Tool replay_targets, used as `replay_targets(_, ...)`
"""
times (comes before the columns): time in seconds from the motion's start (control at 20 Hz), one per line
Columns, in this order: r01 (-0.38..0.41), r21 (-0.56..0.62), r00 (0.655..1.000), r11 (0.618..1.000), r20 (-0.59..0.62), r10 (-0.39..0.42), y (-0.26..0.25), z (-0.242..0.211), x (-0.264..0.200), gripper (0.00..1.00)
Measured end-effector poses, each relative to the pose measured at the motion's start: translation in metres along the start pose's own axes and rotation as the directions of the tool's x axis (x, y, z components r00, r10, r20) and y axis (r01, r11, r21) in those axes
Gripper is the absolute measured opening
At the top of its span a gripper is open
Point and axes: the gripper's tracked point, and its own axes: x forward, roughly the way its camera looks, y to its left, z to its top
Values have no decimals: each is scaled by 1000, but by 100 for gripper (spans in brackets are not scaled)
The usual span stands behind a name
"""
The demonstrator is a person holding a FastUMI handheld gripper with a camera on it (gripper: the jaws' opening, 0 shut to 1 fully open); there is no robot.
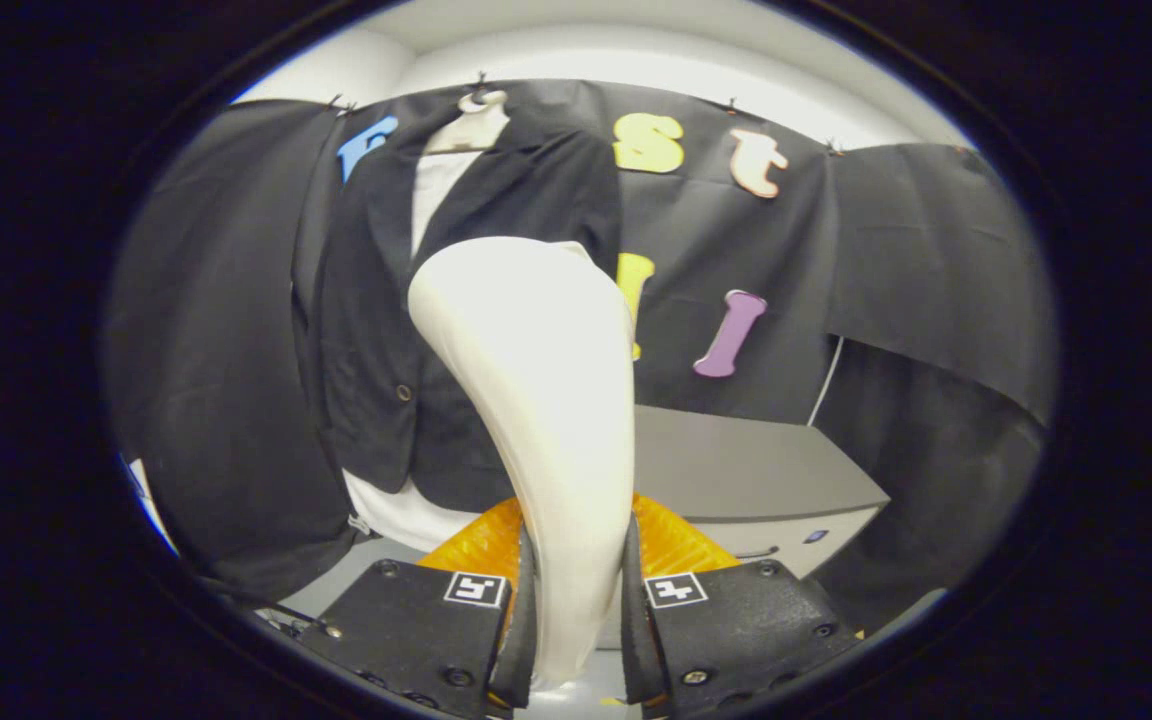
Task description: Iron the clothes twice with a garment steamer, once on the left side and once on the right side.
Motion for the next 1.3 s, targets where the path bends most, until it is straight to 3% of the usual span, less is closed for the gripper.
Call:
replay_targets(0.3, 56, 105, 997, 993, -56, -51, -145, -68, -58, 37)
replay_targets(0.6, 54, 176, 993, 983, -112, -34, -220, -151, -109, 37)
replay_targets(1.0, 25, 195, 982, 980, -190, 13, -237, -239, -131, 37)
replay_targets(1.3, 3, 177, 977, 984, -209, 35, -233, -258, -130, 37)
